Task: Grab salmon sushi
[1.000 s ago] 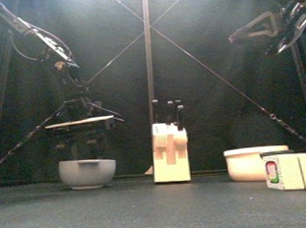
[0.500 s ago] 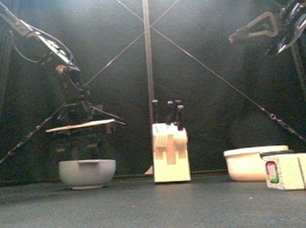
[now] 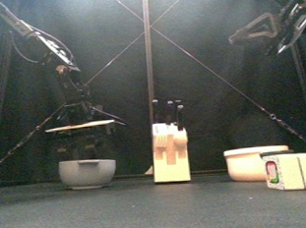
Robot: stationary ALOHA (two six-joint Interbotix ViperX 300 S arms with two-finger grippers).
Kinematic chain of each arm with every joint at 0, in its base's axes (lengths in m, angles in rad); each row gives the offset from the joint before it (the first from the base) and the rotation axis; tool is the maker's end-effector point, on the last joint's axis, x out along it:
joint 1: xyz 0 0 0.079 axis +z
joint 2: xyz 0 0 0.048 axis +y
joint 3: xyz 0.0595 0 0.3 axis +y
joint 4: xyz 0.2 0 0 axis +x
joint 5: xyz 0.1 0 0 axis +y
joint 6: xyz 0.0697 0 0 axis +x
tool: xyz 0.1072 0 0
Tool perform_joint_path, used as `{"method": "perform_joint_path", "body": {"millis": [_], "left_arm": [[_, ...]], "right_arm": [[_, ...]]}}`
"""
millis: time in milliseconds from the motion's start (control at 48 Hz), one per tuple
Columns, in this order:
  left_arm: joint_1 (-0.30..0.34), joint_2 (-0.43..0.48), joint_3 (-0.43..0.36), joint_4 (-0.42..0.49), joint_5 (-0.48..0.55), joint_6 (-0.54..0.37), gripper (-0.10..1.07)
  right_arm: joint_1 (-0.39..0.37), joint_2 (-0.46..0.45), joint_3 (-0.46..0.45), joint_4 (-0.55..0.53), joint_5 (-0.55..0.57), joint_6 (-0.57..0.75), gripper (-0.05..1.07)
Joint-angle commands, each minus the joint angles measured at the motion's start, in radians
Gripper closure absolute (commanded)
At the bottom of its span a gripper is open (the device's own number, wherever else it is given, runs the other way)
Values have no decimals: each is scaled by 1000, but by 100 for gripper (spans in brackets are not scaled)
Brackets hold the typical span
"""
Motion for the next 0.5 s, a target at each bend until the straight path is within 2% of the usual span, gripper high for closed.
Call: {"method": "perform_joint_path", "body": {"millis": [0,479], "left_arm": [[-3,-44,-29,5,6,-2,38],[-28,-114,-52,77,21,21,38]], "right_arm": [[-3,9,-12,0,-5,0,101],[-3,8,-12,6,-5,0,101]]}}
